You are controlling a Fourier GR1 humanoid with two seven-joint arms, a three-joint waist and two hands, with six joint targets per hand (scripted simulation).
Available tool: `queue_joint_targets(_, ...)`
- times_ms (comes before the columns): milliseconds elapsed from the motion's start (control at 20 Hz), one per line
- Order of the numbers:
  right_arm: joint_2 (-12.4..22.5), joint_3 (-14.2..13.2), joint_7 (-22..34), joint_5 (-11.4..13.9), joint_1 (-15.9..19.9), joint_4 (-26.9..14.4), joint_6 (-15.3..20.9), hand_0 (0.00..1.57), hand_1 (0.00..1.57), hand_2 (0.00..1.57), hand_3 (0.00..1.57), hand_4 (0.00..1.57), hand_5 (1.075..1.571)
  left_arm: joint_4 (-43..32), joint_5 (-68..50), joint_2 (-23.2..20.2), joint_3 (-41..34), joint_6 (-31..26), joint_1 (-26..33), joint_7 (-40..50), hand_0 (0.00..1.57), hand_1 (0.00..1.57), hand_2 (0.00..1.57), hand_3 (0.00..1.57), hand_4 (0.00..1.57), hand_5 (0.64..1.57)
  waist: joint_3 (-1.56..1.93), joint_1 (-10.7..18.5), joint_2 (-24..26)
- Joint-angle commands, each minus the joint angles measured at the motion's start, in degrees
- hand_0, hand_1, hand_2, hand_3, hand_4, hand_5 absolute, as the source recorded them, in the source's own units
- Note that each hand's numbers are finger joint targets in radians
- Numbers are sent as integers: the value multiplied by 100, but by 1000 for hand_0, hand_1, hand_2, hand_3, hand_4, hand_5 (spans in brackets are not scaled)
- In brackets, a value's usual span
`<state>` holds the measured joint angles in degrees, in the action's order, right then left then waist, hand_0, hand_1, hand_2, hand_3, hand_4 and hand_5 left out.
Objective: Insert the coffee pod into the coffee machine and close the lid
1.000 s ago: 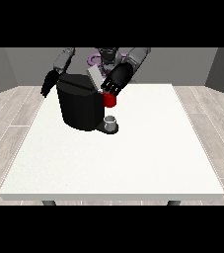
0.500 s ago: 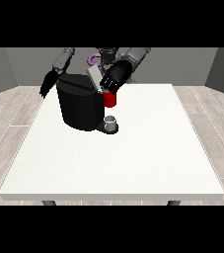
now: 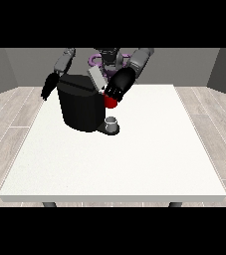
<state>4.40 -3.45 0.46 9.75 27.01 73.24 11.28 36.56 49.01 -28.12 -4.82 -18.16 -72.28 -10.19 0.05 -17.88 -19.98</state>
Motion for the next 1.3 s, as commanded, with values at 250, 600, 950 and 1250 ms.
queue_joint_targets(250, -52, -13, -103, -34, 2, -87, 7, 0, 0, 0, 0, 85, 1571, 4, -40, 281, -138, 450, 2, -42, 1150, 1150, 1145, 953, 0, 1571, -3, 5, -100)
queue_joint_targets(600, 241, -93, 202, -71, 154, 114, -191, 0, 0, 0, 0, 74, 1571, -101, 4, 6, -170, 467, 93, -484, 1224, 1224, 1202, 978, 0, 1571, -5, -80, -75)
queue_joint_targets(950, 165, 4, 108, 59, 32, 111, -83, 0, 0, 0, 0, 160, 1571, -52, 277, -369, -32, 574, 13, -825, 1044, 1044, 1049, 744, 0, 1571, -5, -119, -193)
queue_joint_targets(1250, 125, 145, 164, 158, 128, 145, -101, 0, 0, 0, 0, 147, 1571, -127, 457, -449, -58, 835, -145, -662, 0, 0, 686, 554, 0, 1571, -5, -279, -300)
